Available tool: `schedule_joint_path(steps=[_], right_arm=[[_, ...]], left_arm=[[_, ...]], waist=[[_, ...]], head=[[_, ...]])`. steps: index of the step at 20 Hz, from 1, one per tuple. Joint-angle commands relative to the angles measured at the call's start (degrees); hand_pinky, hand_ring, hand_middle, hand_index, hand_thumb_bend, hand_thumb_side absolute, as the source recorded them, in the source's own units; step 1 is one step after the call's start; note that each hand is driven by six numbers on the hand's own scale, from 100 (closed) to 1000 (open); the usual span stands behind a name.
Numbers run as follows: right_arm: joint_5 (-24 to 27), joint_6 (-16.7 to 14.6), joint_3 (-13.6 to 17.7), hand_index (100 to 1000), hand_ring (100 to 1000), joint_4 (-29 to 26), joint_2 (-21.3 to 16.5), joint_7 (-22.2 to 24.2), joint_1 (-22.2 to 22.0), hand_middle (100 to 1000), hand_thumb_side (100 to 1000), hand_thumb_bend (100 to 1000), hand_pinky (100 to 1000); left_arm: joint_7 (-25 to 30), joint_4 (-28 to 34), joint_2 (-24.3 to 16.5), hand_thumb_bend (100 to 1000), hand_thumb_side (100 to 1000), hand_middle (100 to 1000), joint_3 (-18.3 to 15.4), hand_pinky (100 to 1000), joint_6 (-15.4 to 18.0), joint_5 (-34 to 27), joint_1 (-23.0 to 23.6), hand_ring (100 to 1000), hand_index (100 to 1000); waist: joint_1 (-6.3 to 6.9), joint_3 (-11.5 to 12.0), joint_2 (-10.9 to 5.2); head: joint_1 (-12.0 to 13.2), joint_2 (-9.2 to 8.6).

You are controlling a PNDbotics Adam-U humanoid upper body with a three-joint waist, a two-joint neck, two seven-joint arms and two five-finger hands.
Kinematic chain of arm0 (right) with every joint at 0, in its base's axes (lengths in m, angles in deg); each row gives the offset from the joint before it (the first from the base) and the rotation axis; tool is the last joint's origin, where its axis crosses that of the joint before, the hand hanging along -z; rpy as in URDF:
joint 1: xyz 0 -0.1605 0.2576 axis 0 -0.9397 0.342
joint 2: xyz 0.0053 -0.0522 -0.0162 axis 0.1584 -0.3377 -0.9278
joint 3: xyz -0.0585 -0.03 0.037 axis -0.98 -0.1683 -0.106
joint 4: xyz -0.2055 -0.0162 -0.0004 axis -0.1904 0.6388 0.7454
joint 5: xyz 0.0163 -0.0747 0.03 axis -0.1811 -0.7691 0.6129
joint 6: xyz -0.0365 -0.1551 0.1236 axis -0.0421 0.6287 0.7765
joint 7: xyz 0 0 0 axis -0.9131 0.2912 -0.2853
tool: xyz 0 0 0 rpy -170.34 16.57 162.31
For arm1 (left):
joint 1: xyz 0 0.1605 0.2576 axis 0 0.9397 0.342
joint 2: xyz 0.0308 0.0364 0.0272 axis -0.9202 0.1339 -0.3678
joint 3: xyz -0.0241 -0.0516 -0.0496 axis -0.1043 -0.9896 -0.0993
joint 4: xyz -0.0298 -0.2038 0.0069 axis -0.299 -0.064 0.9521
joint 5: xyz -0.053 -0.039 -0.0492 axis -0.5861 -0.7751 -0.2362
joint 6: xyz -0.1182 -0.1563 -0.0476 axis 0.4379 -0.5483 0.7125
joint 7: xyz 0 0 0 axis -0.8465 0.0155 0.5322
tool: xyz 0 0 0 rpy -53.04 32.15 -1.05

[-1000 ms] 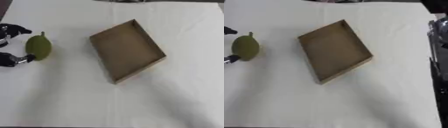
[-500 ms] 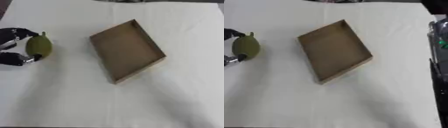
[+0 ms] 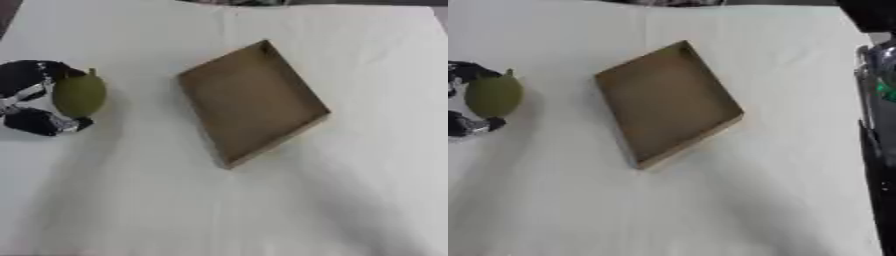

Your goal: Pick up objects on the table and place them in the box.

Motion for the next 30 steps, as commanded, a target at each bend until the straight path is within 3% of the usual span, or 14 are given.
schedule_joint_path(steps=[1, 4, 5, 10, 14, 17, 18, 20, 24, 30], right_arm=[[0.53, -0.02, 0.23, 837, 558, -0.93, -0.61, -0.22, 0.65, 647, 531, 100, 754], [0.61, -0.01, 0.18, 837, 558, -0.93, -0.53, -0.18, 0.54, 646, 531, 100, 755], [0.64, 0.00, 0.18, 837, 558, -0.93, -0.51, -0.18, 0.50, 646, 531, 100, 755], [0.81, 0.02, 0.12, 836, 558, -0.93, -0.42, -0.10, 0.37, 646, 531, 100, 755], [0.90, 0.01, 0.13, 837, 557, -0.93, -0.40, -0.09, 0.28, 646, 531, 100, 756], [0.95, 0.01, 0.12, 837, 557, -0.93, -0.39, -0.08, 0.20, 646, 531, 100, 756], [0.96, 0.01, 0.11, 837, 557, -0.93, -0.37, -0.07, 0.17, 646, 531, 100, 756], [0.99, 0.01, 0.11, 837, 557, -0.93, -0.36, -0.06, 0.11, 645, 531, 100, 756], [1.00, 0.06, 0.14, 837, 558, -0.93, -0.42, -0.03, -0.04, 646, 530, 100, 756], [0.98, 0.17, 0.19, 838, 558, -0.93, -0.41, 0.01, -0.16, 646, 530, 100, 756]], left_arm=[[-1.54, -0.51, -0.73, 476, 503, 788, -0.16, 911, 0.21, 2.22, -0.93, 870, 933], [-1.82, -1.87, -0.36, 382, 118, 762, -0.28, 862, -0.30, 3.90, -1.18, 838, 917], [-1.89, -2.19, -0.22, 343, 100, 744, -0.32, 832, -0.46, 4.14, -1.26, 817, 910], [-2.69, -2.79, 0.15, 239, 100, 677, -0.43, 702, -1.40, 2.54, -1.62, 720, 872], [-3.35, -2.88, 0.16, 100, 100, 627, -0.40, 629, -1.93, 0.82, -1.73, 661, 830], [-4.07, -2.64, 0.06, 100, 100, 581, -0.34, 550, -2.16, -0.07, -1.88, 608, 791], [-4.59, -2.45, 0.04, 162, 100, 545, -0.33, 483, -2.17, -0.04, -2.01, 574, 761], [-5.89, -1.85, 0.06, 232, 100, 540, -0.40, 431, -1.92, 0.45, -2.21, 556, 761], [-8.21, -0.50, 0.28, 104, 100, 550, -0.90, 416, -1.69, 0.54, -2.30, 555, 750], [-10.35, 5.01, -0.08, 151, 100, 508, -2.85, 350, -2.13, 0.43, -3.98, 522, 710]], waist=[[0.20, -0.04, -1.33], [0.20, -0.09, -1.33], [0.20, -0.08, -1.32], [0.22, -0.09, -1.34], [0.26, -0.16, -1.38], [0.34, -0.18, -1.44], [0.36, -0.19, -1.46], [0.36, -0.20, -1.51], [0.37, -0.22, -1.57], [0.41, -0.07, -1.81]], head=[[0.01, -0.59], [0.03, -0.59], [0.02, -0.58], [0.05, -0.55], [0.04, -0.61], [-0.01, -0.63], [-0.03, -0.63], [-0.04, -0.62], [-0.10, -0.54], [-0.30, -0.31]])
